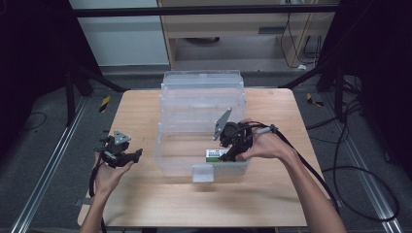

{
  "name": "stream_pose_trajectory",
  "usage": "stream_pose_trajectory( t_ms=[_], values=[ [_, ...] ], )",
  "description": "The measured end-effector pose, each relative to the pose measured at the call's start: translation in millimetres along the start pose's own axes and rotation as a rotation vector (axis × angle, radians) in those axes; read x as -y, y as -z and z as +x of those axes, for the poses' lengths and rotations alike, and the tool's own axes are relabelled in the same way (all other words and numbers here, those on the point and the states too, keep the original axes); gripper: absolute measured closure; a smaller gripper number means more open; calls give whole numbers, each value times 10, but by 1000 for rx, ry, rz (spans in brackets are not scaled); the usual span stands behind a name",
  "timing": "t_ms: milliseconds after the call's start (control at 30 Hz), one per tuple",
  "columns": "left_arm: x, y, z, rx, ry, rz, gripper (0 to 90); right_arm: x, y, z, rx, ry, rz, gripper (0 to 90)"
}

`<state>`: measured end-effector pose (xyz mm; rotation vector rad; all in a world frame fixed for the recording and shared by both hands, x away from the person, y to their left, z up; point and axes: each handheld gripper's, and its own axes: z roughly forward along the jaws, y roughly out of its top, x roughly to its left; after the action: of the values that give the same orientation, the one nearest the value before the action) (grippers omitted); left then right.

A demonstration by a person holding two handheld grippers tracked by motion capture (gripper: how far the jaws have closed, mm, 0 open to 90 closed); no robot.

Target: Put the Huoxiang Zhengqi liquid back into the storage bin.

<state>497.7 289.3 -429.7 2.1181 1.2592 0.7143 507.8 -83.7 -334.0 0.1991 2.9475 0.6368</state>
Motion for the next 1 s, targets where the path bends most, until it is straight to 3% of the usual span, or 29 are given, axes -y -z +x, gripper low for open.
stream_pose_trajectory(
  t_ms=[467,1000],
  values=[
    [-2,-2,-4,1,-1,-1,417,-80,-254,89,-37,6,34,539],
    [-1,-6,-2,0,-2,1,417,-79,-503,86,-76,12,97,608]
  ],
)
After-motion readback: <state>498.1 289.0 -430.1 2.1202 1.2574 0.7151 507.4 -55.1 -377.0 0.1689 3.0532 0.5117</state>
